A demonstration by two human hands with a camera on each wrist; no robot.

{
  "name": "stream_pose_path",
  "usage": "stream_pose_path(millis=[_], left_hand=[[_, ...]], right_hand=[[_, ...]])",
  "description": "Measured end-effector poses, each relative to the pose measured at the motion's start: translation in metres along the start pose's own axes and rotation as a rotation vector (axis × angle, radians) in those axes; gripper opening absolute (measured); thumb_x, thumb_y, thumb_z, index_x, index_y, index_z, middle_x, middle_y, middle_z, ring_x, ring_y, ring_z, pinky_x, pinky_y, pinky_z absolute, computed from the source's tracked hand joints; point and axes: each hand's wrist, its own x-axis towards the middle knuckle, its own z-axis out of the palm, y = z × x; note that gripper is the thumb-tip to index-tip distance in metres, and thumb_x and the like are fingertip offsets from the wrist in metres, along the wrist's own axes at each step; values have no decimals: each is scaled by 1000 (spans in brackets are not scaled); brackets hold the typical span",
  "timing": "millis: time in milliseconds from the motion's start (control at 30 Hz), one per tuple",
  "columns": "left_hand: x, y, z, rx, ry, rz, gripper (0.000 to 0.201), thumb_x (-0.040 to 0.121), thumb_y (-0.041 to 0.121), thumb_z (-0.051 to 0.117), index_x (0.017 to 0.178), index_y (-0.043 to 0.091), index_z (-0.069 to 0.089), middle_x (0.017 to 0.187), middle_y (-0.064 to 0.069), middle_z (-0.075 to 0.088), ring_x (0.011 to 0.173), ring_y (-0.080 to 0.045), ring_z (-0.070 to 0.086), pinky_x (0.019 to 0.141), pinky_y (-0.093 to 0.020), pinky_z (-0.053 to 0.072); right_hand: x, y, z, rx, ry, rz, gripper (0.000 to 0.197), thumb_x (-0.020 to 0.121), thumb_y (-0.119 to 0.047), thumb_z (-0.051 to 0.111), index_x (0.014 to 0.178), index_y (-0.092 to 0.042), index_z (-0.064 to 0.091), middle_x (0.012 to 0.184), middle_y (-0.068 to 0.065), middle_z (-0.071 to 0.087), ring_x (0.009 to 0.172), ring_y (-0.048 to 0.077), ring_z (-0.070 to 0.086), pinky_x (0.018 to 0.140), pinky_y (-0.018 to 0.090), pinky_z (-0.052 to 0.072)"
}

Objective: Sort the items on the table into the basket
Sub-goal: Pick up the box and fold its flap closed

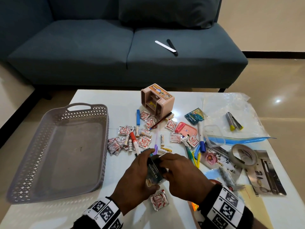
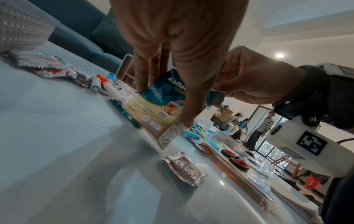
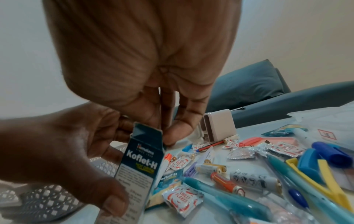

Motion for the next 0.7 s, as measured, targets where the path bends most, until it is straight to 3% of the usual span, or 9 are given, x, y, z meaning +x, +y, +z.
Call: stream_pose_path(millis=[67, 133, 233, 333, 400, 467, 600, 700], left_hand=[[-2, 0, 1, 7, -2, -1, 102, 68, 42, 82, 145, 38, 16, 147, 18, 37, 132, -3, 42, 110, -24, 39], [-3, 1, 3, 4, 14, 6, 95, 67, 41, 84, 136, 44, 19, 139, 20, 40, 126, 0, 45, 105, -17, 41], [-3, 8, 3, 13, 67, -31, 82, 67, 41, 85, 124, 40, 25, 126, 17, 43, 115, -3, 50, 94, -10, 45], [-4, 11, 4, 14, 143, -22, 70, 69, 40, 84, 114, 38, 31, 117, 15, 42, 105, -3, 51, 84, -5, 45], [-6, 14, 5, 36, 154, 35, 65, 69, 42, 83, 114, 37, 35, 116, 14, 42, 101, -2, 51, 81, -8, 46], [-8, 17, 5, 20, 137, 36, 63, 70, 45, 81, 118, 36, 41, 119, 14, 40, 102, -1, 50, 83, -7, 44], [-6, 22, 3, -57, 200, 36, 48, 78, 57, 67, 118, 34, 54, 113, 17, 50, 100, 0, 54, 83, -11, 48], [-4, 28, -1, -133, 297, 6, 16, 89, 43, 65, 101, 35, 61, 91, 16, 62, 80, -5, 61, 67, -22, 56]], right_hand=[[0, -1, 2, 6, 5, 11, 34, 84, -15, 62, 118, -20, 65, 129, -4, 48, 107, 19, 52, 82, 32, 50], [-2, -3, 2, 33, 42, 44, 34, 84, -17, 63, 117, -26, 65, 121, -4, 45, 96, 17, 52, 75, 31, 50], [-4, -1, -1, 72, 209, 160, 25, 83, -38, 66, 107, -35, 65, 101, -6, 49, 84, 12, 53, 70, 28, 45], [-3, 4, -1, 149, 296, 288, 28, 77, -56, 70, 94, -34, 65, 77, -10, 62, 76, 7, 57, 61, 21, 35], [-2, 4, -1, 278, 283, 362, 31, 73, -52, 76, 90, -29, 66, 69, -7, 68, 69, 5, 64, 59, 14, 42], [-1, 5, -1, 368, 290, 389, 25, 73, -39, 80, 90, -24, 70, 69, -5, 71, 63, 6, 67, 65, 19, 53], [0, 16, -9, 267, 379, 343, 15, 72, -22, 79, 87, -24, 77, 73, -10, 69, 68, 2, 62, 63, 4, 41], [0, 27, -14, 254, 353, 300, 17, 69, -22, 81, 85, -28, 78, 73, -13, 69, 68, -2, 61, 65, 9, 43]])
